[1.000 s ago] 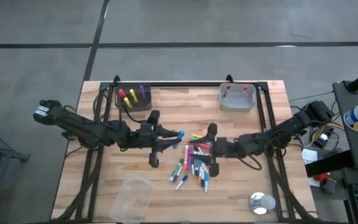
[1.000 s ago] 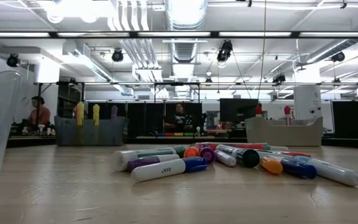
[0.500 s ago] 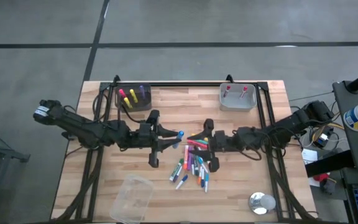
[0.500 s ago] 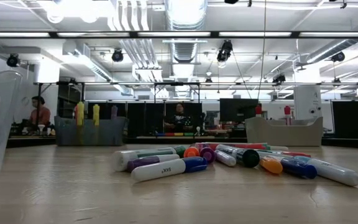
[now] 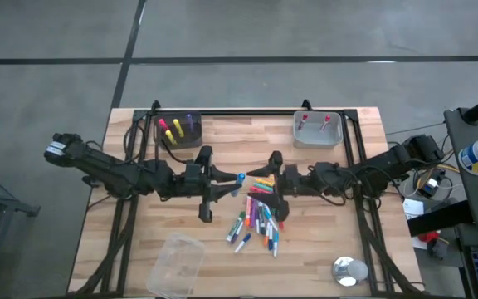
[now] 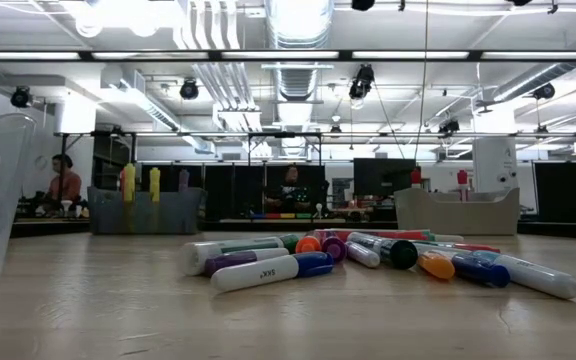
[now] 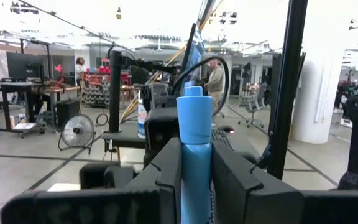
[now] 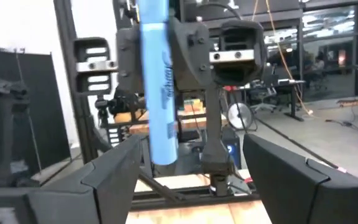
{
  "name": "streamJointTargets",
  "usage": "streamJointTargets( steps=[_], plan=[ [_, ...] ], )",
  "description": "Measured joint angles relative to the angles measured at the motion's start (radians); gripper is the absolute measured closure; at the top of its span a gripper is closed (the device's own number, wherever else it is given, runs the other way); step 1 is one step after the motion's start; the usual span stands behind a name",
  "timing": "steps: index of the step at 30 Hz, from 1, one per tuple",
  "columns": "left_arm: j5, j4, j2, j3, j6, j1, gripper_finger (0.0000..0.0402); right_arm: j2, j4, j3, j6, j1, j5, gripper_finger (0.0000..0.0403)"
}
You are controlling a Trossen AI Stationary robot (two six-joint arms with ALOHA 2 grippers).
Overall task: Pick & Place Markers
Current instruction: Put the blue highlighter pen into the black bin
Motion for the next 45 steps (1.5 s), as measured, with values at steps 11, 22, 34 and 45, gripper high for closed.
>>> streamJointTargets(
  steps=[11,22,34,45],
  plan=[
    [0.0,0.011,0.0,-0.014,0.004,0.002,0.0339,0.136,-0.003,0.117,-0.034,-0.007,-0.01,0.0148],
    [0.0,0.005,0.0,-0.018,0.02,0.002,0.0339,0.159,-0.037,0.155,-0.056,-0.007,-0.025,0.0181],
    [-0.002,0.005,0.0,-0.027,0.02,0.002,0.0339,0.159,-0.059,0.154,-0.065,-0.007,-0.025,0.0277],
    [-0.053,-0.008,-0.001,-0.027,-0.027,0.002,0.0321,0.159,-0.068,0.154,-0.062,-0.007,-0.023,0.0334]
  ],
)
